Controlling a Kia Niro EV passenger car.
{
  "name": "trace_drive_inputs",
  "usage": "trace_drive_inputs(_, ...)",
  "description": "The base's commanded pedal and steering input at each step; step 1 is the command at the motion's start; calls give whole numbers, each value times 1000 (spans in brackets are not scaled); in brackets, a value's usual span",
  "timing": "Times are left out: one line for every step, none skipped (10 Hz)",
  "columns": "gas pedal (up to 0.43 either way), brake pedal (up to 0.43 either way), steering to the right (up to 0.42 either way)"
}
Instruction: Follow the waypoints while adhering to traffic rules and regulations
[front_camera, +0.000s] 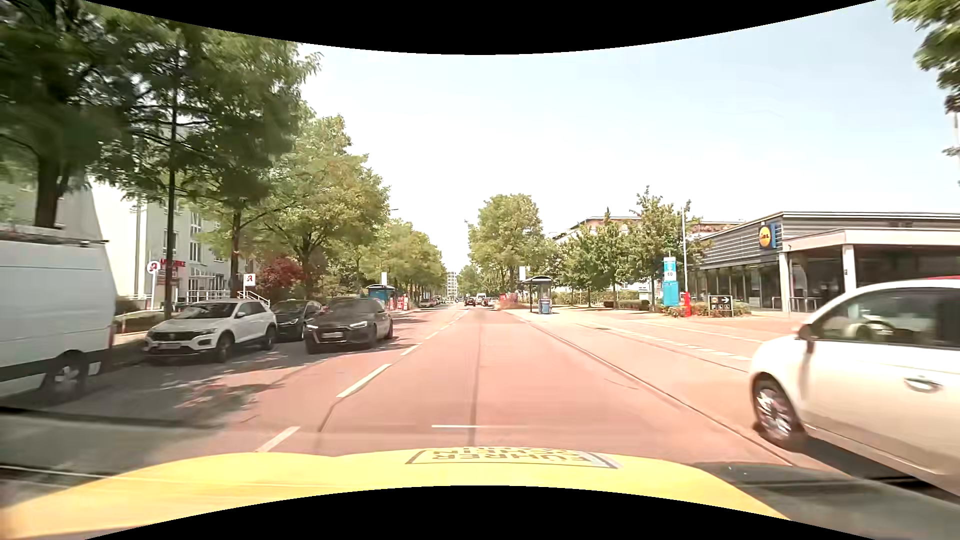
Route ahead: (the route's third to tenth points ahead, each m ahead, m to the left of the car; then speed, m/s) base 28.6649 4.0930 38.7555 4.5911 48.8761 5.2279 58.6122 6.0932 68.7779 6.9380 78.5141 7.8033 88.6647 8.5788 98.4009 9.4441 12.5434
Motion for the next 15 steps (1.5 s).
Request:
trace_drive_inputs(59, 0, -5)
trace_drive_inputs(59, 0, -5)
trace_drive_inputs(59, 0, -5)
trace_drive_inputs(59, 0, -5)
trace_drive_inputs(59, 0, -5)
trace_drive_inputs(59, 0, -4)
trace_drive_inputs(59, 0, -2)
trace_drive_inputs(47, 0, -1)
trace_drive_inputs(47, 0, 0)
trace_drive_inputs(47, 0, -1)
trace_drive_inputs(47, 0, 0)
trace_drive_inputs(47, 0, -1)
trace_drive_inputs(47, 0, -1)
trace_drive_inputs(47, 0, -1)
trace_drive_inputs(47, 0, 0)
